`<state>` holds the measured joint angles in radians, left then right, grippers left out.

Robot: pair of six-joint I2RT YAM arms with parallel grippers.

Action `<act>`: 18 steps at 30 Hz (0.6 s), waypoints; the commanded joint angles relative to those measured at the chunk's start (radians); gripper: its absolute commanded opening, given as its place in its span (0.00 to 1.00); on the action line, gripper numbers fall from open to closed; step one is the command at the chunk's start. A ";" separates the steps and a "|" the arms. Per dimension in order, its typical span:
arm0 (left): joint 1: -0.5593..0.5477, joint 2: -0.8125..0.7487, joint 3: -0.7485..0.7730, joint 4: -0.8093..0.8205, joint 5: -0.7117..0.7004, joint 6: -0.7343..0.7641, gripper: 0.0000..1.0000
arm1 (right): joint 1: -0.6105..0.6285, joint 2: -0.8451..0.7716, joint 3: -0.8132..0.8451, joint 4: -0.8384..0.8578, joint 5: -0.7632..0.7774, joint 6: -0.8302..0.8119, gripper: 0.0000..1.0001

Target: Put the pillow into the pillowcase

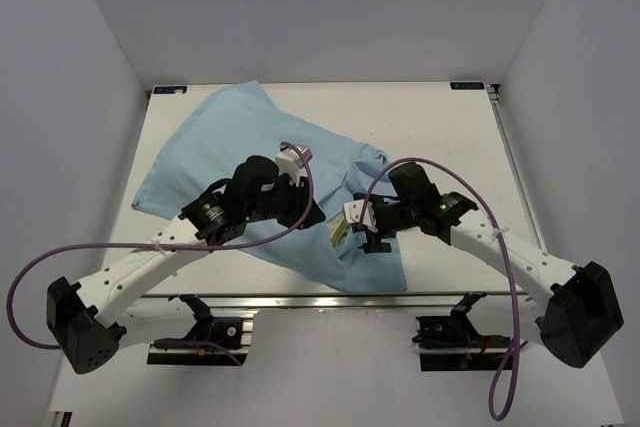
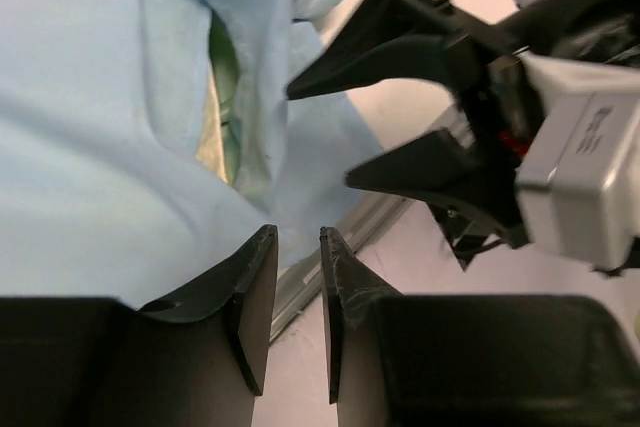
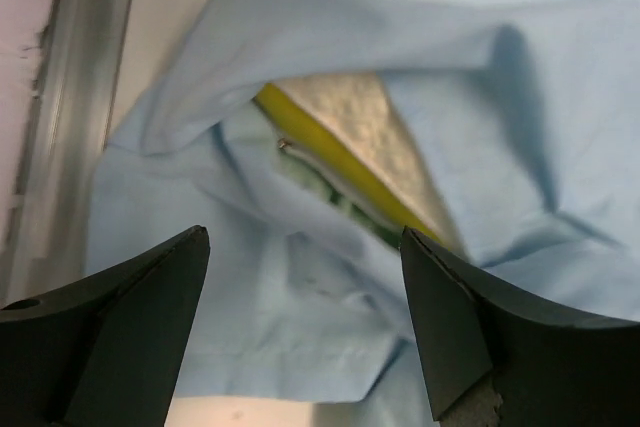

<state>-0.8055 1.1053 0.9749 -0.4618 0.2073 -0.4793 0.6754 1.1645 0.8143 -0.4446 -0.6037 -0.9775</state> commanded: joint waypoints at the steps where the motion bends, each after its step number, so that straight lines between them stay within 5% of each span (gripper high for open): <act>1: 0.000 -0.025 0.018 -0.064 0.061 0.002 0.34 | 0.050 0.023 0.054 0.081 0.062 -0.133 0.82; 8: 0.000 -0.107 -0.038 -0.078 0.043 -0.030 0.36 | 0.154 0.175 0.063 0.012 0.185 -0.271 0.66; 15: 0.000 -0.160 -0.102 -0.083 0.007 -0.050 0.52 | 0.174 0.221 0.069 -0.057 0.223 -0.314 0.48; 18: -0.001 -0.171 -0.120 -0.069 0.004 -0.062 0.54 | 0.182 0.262 0.074 -0.022 0.260 -0.279 0.25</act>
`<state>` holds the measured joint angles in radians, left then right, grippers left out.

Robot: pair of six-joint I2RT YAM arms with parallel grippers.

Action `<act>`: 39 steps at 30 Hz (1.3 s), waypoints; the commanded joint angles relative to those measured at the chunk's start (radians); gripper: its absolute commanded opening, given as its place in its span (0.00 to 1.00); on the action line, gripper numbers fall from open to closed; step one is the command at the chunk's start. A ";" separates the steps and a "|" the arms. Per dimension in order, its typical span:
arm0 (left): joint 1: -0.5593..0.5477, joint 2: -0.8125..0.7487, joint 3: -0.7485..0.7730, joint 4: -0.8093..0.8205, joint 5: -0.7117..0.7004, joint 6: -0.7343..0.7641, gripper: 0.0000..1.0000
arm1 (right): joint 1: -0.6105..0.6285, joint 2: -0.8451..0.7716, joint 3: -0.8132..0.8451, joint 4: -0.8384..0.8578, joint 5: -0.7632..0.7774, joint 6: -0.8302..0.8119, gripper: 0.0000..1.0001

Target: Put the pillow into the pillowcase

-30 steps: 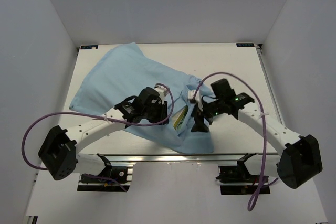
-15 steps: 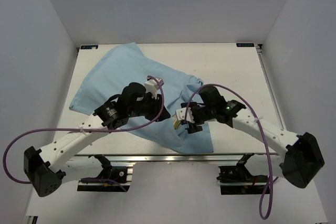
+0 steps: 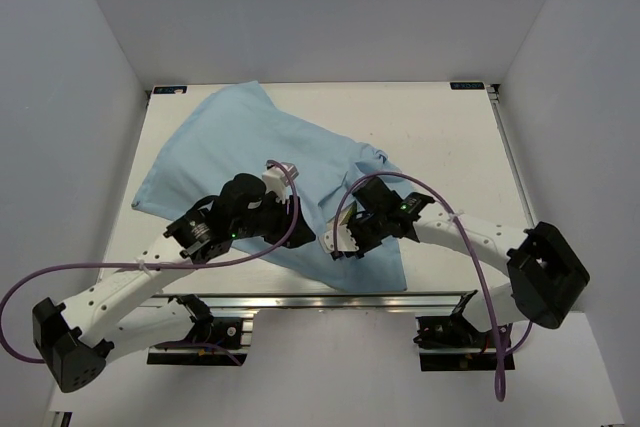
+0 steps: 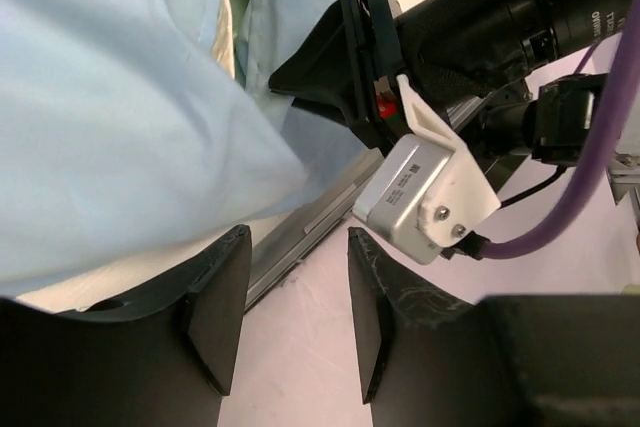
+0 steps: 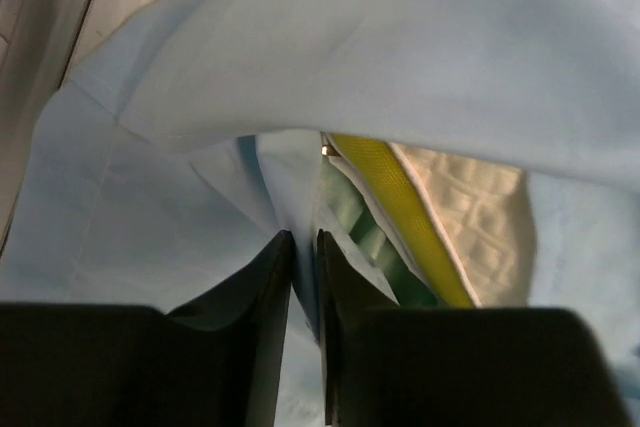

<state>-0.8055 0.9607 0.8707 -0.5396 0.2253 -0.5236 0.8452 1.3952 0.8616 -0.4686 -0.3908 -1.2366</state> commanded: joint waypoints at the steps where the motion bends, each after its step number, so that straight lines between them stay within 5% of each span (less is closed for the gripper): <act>1: 0.000 -0.030 -0.019 0.009 -0.014 -0.021 0.54 | 0.012 0.045 0.036 -0.001 0.050 -0.002 0.21; 5: 0.000 -0.068 -0.038 0.003 -0.032 -0.035 0.55 | 0.014 0.076 0.099 -0.031 -0.018 0.086 0.01; 14: 0.000 -0.148 -0.088 -0.022 -0.066 -0.050 0.57 | 0.014 -0.041 0.185 0.278 -0.008 0.578 0.00; 19: 0.000 -0.165 -0.119 -0.003 -0.055 -0.070 0.57 | 0.014 0.046 0.172 0.300 0.073 0.635 0.00; 21: 0.000 -0.177 -0.131 0.013 -0.050 -0.079 0.57 | 0.012 0.070 0.177 0.266 0.082 0.628 0.22; 26: 0.000 -0.201 -0.138 -0.012 -0.069 -0.072 0.59 | -0.024 -0.033 0.169 0.213 0.087 0.599 0.48; 29: -0.001 -0.230 -0.081 -0.094 -0.153 -0.053 0.59 | -0.031 -0.172 0.154 0.193 0.106 0.540 0.73; 33: 0.000 -0.308 0.017 -0.206 -0.341 -0.059 0.59 | -0.029 -0.220 0.174 0.141 0.069 0.512 0.89; 39: 0.000 -0.419 0.085 -0.298 -0.472 -0.090 0.62 | 0.011 -0.174 0.207 0.153 -0.049 0.563 0.89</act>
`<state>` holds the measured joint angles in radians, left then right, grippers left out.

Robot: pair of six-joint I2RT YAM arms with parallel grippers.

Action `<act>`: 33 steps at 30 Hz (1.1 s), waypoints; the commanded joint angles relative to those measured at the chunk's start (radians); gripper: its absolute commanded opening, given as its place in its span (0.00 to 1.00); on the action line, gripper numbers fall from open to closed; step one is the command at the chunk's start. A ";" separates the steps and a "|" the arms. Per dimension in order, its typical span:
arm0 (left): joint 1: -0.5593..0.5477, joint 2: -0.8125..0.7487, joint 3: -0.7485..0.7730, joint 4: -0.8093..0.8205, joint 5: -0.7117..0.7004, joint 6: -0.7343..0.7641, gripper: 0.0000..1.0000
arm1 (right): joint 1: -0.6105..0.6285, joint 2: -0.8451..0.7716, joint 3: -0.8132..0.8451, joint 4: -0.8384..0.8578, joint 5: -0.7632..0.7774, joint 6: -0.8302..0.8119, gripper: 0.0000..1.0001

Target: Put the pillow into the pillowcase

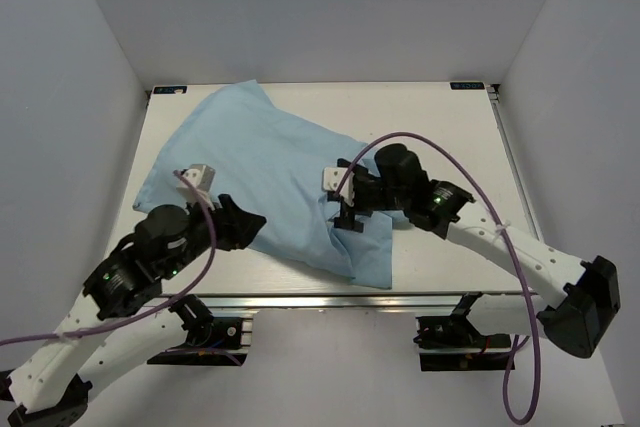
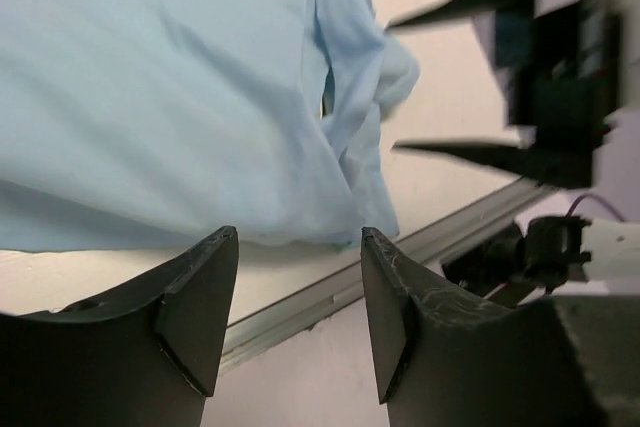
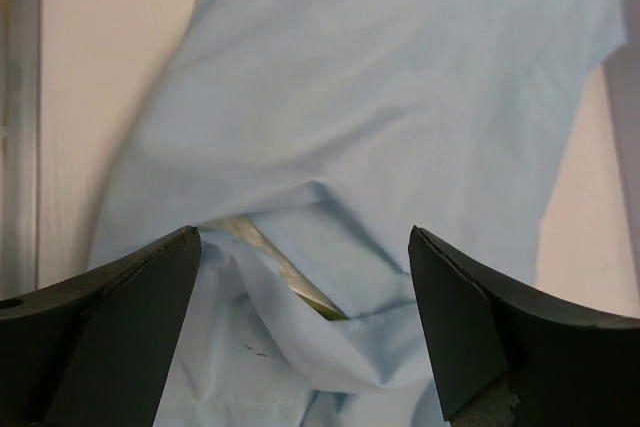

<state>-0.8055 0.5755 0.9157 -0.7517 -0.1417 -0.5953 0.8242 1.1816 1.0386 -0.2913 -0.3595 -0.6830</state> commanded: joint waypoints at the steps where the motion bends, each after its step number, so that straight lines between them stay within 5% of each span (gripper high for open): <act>1: 0.000 -0.051 0.038 -0.107 -0.107 -0.032 0.62 | 0.083 0.050 0.031 -0.022 -0.073 0.004 0.89; 7: 0.000 -0.091 0.035 -0.164 -0.108 -0.081 0.62 | 0.384 0.173 -0.075 0.211 0.420 0.007 0.89; 12: 0.000 -0.118 0.046 -0.186 -0.124 -0.107 0.62 | 0.463 0.314 -0.072 0.280 0.628 -0.022 0.89; 22: 0.000 -0.134 0.019 -0.175 -0.105 -0.120 0.62 | 0.423 0.591 -0.140 0.474 0.973 -0.072 0.89; 25: 0.000 -0.147 0.005 -0.166 -0.093 -0.124 0.62 | 0.389 0.645 -0.137 0.481 0.947 -0.064 0.88; 29: 0.000 -0.184 -0.003 -0.178 -0.072 -0.138 0.62 | 0.352 0.681 -0.112 0.416 0.864 -0.055 0.62; 30: 0.000 -0.195 -0.005 -0.181 -0.068 -0.139 0.62 | 0.333 0.685 -0.095 0.388 0.832 -0.026 0.38; 33: 0.000 -0.255 -0.011 -0.149 -0.020 -0.114 0.62 | 0.288 0.682 0.015 0.224 0.739 0.066 0.00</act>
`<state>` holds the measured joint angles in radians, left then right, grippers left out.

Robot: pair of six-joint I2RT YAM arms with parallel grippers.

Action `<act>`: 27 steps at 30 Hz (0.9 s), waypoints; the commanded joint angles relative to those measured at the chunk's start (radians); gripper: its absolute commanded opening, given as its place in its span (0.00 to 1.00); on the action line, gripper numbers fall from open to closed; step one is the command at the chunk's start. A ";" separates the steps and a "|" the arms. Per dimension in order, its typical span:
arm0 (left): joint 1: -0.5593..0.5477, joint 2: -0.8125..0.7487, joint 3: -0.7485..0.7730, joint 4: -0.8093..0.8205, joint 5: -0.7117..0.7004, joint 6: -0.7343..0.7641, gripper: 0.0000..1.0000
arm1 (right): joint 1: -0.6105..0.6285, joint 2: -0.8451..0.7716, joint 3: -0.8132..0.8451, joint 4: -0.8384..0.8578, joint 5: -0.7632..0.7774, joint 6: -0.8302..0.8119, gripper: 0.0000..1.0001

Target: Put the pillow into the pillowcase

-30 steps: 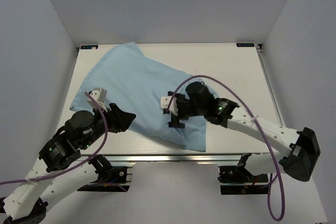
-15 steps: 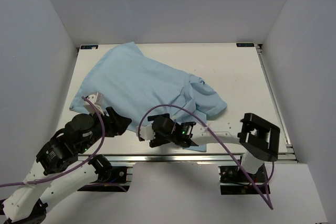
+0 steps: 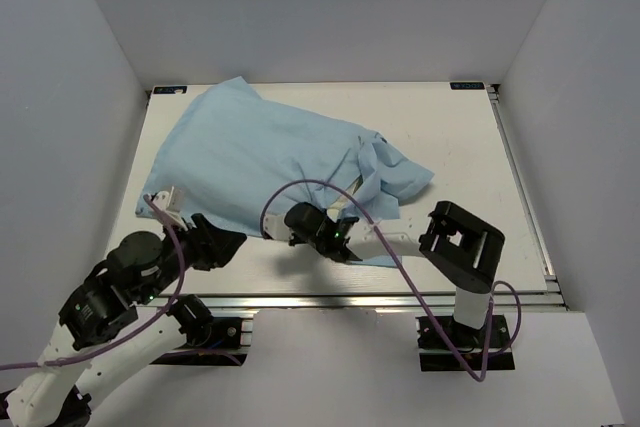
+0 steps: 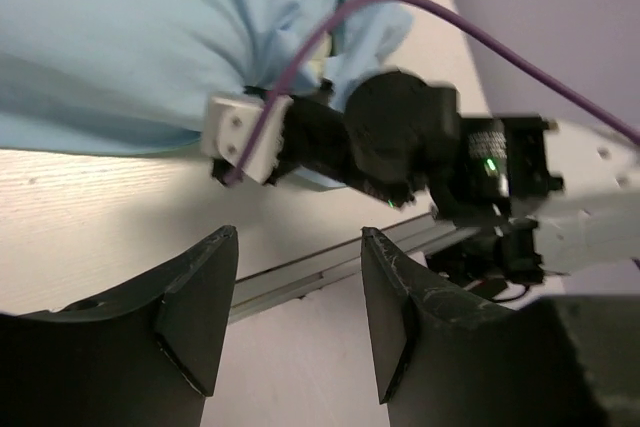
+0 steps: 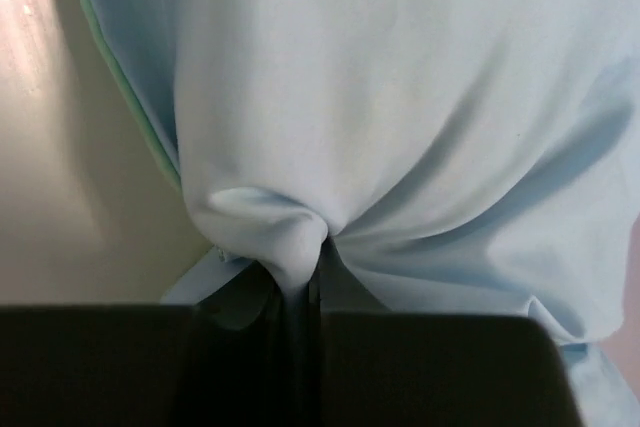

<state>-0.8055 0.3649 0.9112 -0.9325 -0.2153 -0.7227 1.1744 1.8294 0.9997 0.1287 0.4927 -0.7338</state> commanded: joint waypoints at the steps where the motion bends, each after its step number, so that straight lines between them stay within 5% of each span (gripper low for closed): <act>1: 0.000 -0.061 -0.018 0.061 0.089 0.032 0.62 | -0.073 0.021 0.100 -0.251 -0.146 0.140 0.00; 6: 0.000 -0.115 -0.005 0.205 0.316 0.115 0.61 | -0.137 -0.191 0.305 -0.457 -0.539 0.238 0.00; 12: 0.000 -0.097 0.064 0.403 0.456 0.184 0.62 | -0.165 -0.363 0.660 -0.575 -0.786 0.313 0.00; 16: 0.000 -0.060 0.075 0.541 0.554 0.169 0.62 | -0.260 -0.387 0.891 -0.580 -0.982 0.512 0.00; 19: 0.000 -0.037 0.090 0.561 0.556 0.161 0.62 | -0.494 -0.407 0.964 -0.444 -1.109 0.723 0.00; 23: 0.000 -0.038 0.094 0.558 0.541 0.160 0.62 | -0.998 -0.397 0.760 -0.141 -1.280 1.009 0.00; 26: 0.000 -0.058 0.072 0.554 0.518 0.163 0.62 | -1.122 -0.219 0.772 -0.350 -1.358 0.920 0.00; 27: 0.002 -0.064 0.054 0.554 0.508 0.164 0.62 | -1.130 -0.178 0.777 -0.438 -1.335 0.752 0.00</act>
<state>-0.8055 0.3092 0.9840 -0.3977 0.3023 -0.5716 0.0937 1.5291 1.7851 -0.2684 -0.7837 0.1020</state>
